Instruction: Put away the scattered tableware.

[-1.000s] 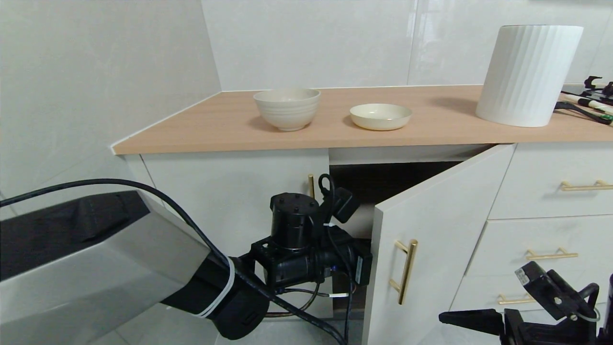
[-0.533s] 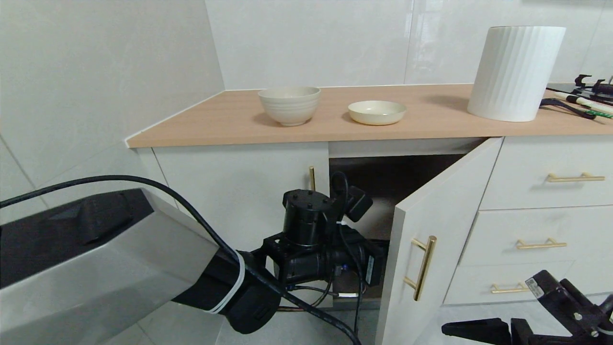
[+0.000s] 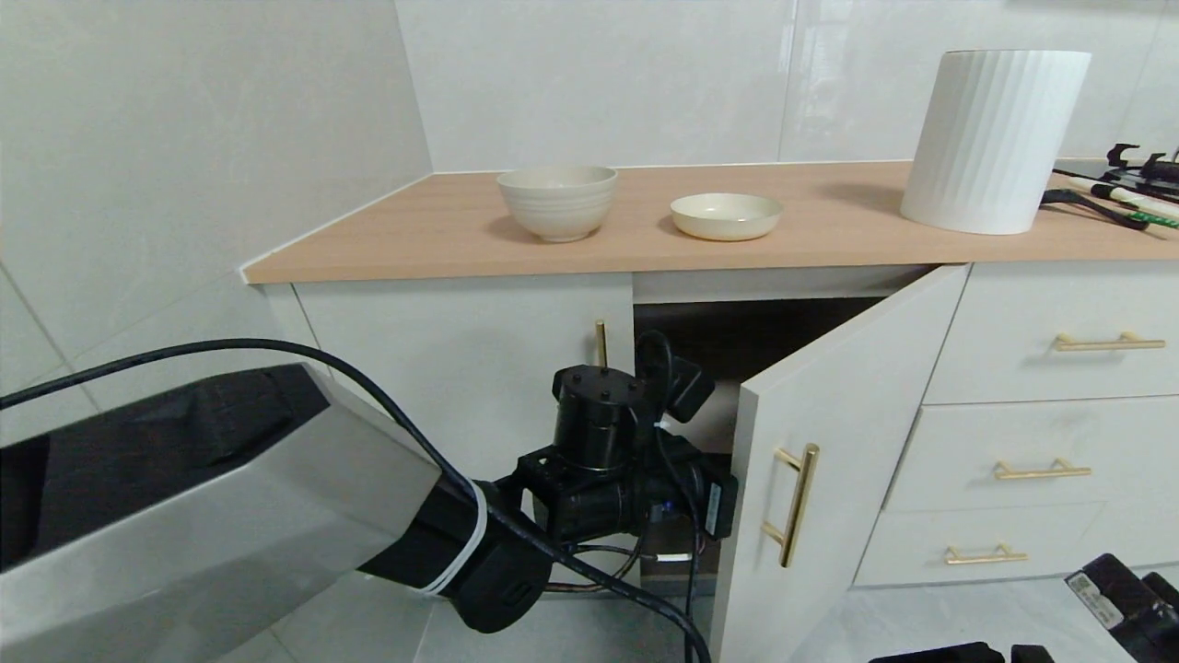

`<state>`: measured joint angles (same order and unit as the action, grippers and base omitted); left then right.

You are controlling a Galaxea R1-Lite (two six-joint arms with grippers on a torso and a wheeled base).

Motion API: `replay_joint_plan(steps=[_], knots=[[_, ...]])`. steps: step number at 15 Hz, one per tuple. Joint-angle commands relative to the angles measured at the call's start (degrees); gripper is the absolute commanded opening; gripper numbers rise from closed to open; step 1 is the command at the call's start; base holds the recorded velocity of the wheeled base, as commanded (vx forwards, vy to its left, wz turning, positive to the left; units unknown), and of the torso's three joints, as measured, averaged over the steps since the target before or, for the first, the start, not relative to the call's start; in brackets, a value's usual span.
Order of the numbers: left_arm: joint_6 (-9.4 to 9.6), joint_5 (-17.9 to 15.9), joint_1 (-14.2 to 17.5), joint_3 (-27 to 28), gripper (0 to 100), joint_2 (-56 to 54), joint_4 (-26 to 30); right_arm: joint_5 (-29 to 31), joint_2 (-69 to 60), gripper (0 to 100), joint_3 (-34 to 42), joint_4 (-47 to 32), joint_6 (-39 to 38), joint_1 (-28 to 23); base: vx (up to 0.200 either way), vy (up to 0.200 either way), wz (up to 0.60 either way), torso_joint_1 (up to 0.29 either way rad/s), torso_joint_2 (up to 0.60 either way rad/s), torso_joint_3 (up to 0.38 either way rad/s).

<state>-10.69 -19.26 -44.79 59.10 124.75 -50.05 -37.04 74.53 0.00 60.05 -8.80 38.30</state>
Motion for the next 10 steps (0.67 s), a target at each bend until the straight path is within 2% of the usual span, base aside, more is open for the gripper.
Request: replay_joint_plan(steps=[1,2,5,6,7,8,9,10], knots=[[0.06,0.72,-1.97,1.37,0,0.59,0.48,-0.41,-4.04,100,0.0,-0.37,-0.08,3.27,0.0,0.0,0.0,0.0,0.0,0.0],[0.06,0.8,-4.17,1.72,0,0.32,1.71,-0.85,-6.59,100,0.0,-1.43,-0.08,6.61,0.0,0.0,0.0,0.0,0.0,0.0],[0.06,0.89,-9.44,4.8,0,0.76,2.86,-3.22,-9.93,100,0.0,-6.17,0.72,8.54,0.0,0.0,0.0,0.0,0.0,0.0],[0.06,0.89,-10.06,5.94,0,1.03,3.82,-4.1,-10.2,100,0.0,-6.79,1.42,8.72,0.0,0.0,0.0,0.0,0.0,0.0],[0.06,0.98,-11.55,9.02,0,1.73,6.02,-5.94,-10.64,100,0.0,-8.28,3.35,8.81,0.0,0.0,0.0,0.0,0.0,0.0],[-0.03,0.98,-14.54,11.83,0,2.08,8.13,-6.82,-10.9,100,0.0,-10.13,5.37,8.81,0.0,0.0,0.0,0.0,0.0,0.0],[-0.03,1.07,-16.03,11.65,0,1.99,7.95,-6.82,-10.9,100,0.0,-10.57,5.73,8.81,0.0,0.0,0.0,0.0,0.0,0.0],[-0.21,2.39,-16.12,10.42,0,1.38,7.16,-6.82,-10.9,100,-0.09,-10.57,5.73,8.81,0.0,0.0,0.0,0.0,0.0,0.0]])
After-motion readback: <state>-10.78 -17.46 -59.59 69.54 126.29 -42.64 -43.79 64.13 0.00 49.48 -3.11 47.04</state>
